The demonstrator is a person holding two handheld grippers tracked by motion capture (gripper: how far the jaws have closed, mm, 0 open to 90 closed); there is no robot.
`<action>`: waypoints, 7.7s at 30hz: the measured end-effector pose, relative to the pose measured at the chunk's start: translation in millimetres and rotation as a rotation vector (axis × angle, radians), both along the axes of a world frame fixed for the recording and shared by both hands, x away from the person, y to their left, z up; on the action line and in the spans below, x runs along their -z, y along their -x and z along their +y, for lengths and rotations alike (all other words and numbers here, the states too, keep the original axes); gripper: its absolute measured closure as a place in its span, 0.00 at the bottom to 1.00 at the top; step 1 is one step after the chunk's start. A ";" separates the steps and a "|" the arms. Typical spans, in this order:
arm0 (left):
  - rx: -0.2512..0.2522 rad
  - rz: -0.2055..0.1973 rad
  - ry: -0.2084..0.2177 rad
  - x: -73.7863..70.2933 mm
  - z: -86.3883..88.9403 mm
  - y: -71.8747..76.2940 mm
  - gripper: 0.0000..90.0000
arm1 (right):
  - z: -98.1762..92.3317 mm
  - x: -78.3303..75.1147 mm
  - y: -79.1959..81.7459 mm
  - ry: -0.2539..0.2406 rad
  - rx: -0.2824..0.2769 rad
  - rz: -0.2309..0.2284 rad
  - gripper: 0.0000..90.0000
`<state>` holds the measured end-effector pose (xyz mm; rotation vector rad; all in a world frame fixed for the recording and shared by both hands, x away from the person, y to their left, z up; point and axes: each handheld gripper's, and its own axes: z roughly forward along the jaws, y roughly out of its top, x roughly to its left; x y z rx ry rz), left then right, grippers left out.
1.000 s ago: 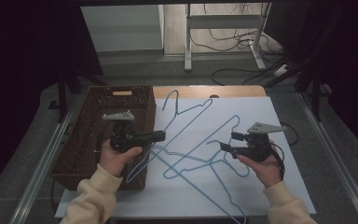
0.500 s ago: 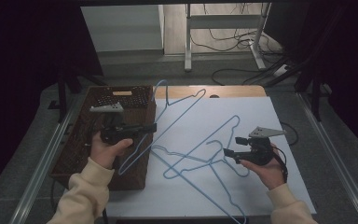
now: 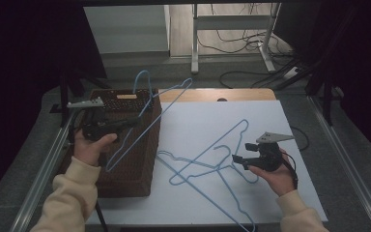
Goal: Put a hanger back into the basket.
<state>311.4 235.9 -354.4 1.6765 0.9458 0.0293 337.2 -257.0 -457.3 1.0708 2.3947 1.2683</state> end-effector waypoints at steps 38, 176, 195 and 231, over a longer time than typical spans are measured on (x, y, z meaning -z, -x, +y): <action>-0.147 0.070 -0.014 38.5 97.3 0.4 0.96 | 3.4 4.9 -1.6 0.044 -0.004 0.020 0.27; -0.017 0.000 -0.365 65.8 -38.9 56.6 0.18 | 46.0 31.3 -52.5 0.270 0.140 0.142 0.48; -0.015 -0.010 -0.349 61.2 -38.5 56.1 0.18 | 61.3 47.3 -79.4 0.370 0.133 0.213 0.86; 0.102 -0.008 -0.387 63.0 -87.1 45.3 0.20 | 40.4 -11.4 -56.3 0.291 -0.052 0.040 0.97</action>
